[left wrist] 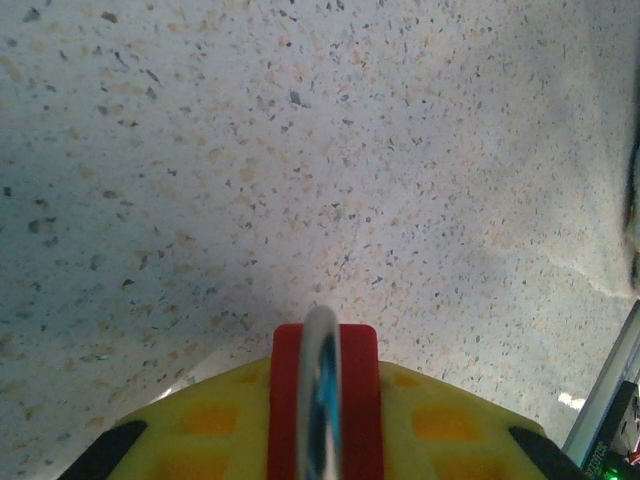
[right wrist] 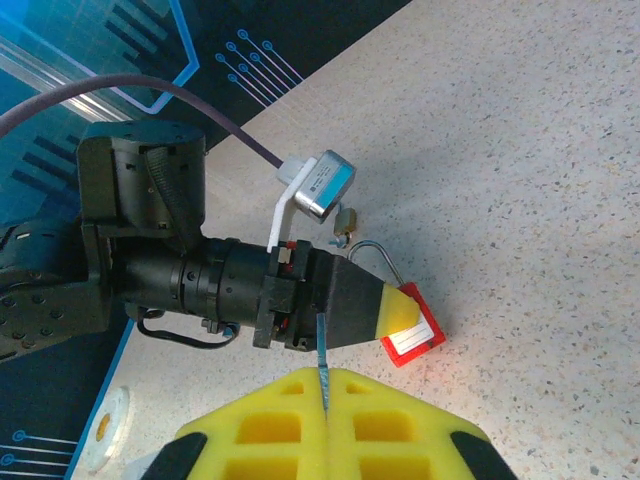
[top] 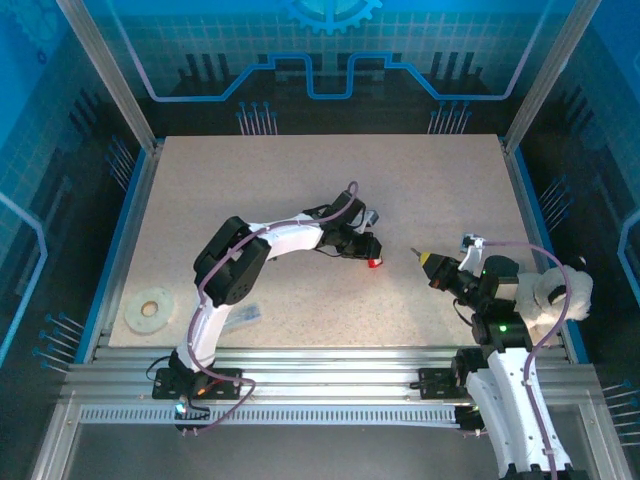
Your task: Lock with the key
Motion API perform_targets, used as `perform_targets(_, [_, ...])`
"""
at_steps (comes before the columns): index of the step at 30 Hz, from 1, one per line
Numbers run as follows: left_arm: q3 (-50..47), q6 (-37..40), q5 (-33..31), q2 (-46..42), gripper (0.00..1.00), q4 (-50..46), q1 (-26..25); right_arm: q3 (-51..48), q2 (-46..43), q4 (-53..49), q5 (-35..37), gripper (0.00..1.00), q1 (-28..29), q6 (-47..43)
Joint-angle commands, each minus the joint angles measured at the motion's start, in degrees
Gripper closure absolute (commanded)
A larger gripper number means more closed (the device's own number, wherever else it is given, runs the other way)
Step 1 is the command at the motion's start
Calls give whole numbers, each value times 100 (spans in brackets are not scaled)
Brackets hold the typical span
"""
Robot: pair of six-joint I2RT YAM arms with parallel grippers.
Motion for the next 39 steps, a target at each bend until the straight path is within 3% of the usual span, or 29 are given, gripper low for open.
perform_targets(1, [209,194,167,115,99,-267,-39,-89,-67,125,-116,100,-95,74])
perform_targets(4, [226,218,157,146,90,-312,-42,-103,-69,133,-124,100,-96,83])
perform_targets(26, [358,364,147,188,75,-558,-40,-119,-101,134,-168,100,-111,92])
perform_targets(39, [788,670,-26,199,57,-1071,-40,-141,-101,151,-195,100,-120,101])
